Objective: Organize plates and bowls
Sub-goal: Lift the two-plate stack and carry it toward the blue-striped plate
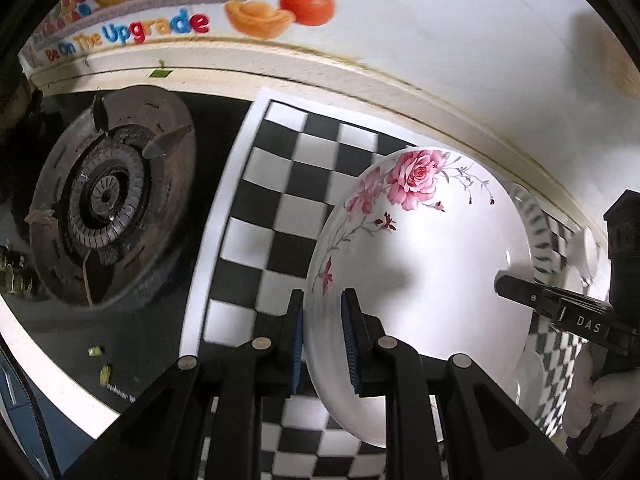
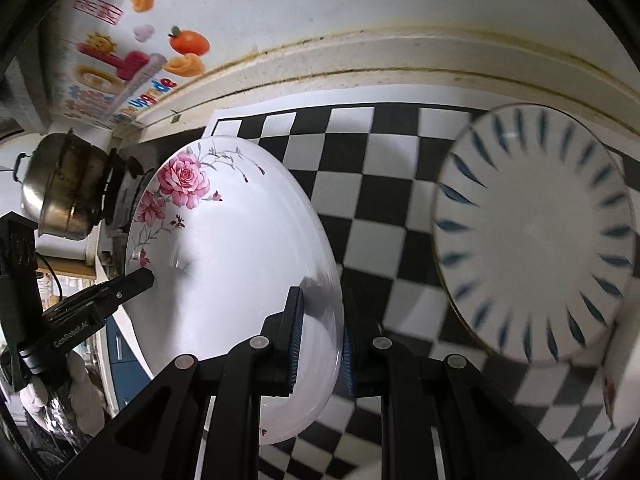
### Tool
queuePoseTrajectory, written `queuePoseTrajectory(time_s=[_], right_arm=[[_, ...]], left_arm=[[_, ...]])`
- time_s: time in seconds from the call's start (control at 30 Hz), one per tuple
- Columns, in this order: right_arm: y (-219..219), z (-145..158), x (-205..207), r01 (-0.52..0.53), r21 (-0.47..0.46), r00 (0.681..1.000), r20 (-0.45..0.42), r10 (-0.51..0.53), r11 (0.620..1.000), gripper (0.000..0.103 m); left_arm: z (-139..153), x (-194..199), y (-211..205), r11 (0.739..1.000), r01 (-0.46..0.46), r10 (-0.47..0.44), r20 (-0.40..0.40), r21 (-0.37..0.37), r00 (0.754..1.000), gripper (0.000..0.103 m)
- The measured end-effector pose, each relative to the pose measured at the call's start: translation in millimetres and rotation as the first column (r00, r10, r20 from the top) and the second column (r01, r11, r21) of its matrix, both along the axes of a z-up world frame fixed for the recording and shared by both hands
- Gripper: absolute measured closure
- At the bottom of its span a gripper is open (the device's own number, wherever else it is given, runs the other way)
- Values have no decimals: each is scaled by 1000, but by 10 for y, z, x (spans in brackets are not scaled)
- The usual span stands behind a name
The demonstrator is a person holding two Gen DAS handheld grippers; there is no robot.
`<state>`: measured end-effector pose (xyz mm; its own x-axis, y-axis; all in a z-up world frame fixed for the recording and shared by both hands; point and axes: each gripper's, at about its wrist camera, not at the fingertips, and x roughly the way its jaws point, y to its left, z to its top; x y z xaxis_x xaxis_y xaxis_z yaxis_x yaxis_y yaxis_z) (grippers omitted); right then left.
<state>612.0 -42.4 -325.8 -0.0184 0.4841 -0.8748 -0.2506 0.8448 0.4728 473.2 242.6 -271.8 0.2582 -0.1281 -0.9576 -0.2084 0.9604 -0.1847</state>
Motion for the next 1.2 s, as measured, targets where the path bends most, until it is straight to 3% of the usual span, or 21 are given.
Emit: queuePoseTrajectory(time_s=[0.3, 0.5, 0.73, 1.03, 1.2], right_arm=[[-829, 269, -614, 71, -5, 997, 22, -71, 997, 84], [-1509, 145, -1098, 150, -29, 989, -11, -151, 988, 84], [-2215, -93, -1604, 250, -49, 966, -59, -252, 967, 84], [-2634, -317, -1837, 302, -85, 948, -75, -309, 949, 84], [-2667, -351, -1864, 290, -94, 952, -68, -297, 952, 84]], left_arm=[[180, -194, -718, 991, 135, -135, -7, 15, 991, 87], [10, -325, -1236, 976, 217, -218, -52, -26, 974, 87], [-233, -408, -1873, 941, 335, -337, -95, -34, 937, 87], [-536, -503, -2338, 907, 422, -417, -168, -6, 893, 87], [-697, -562, -2397, 905, 425, -414, -225, 1, 882, 86]])
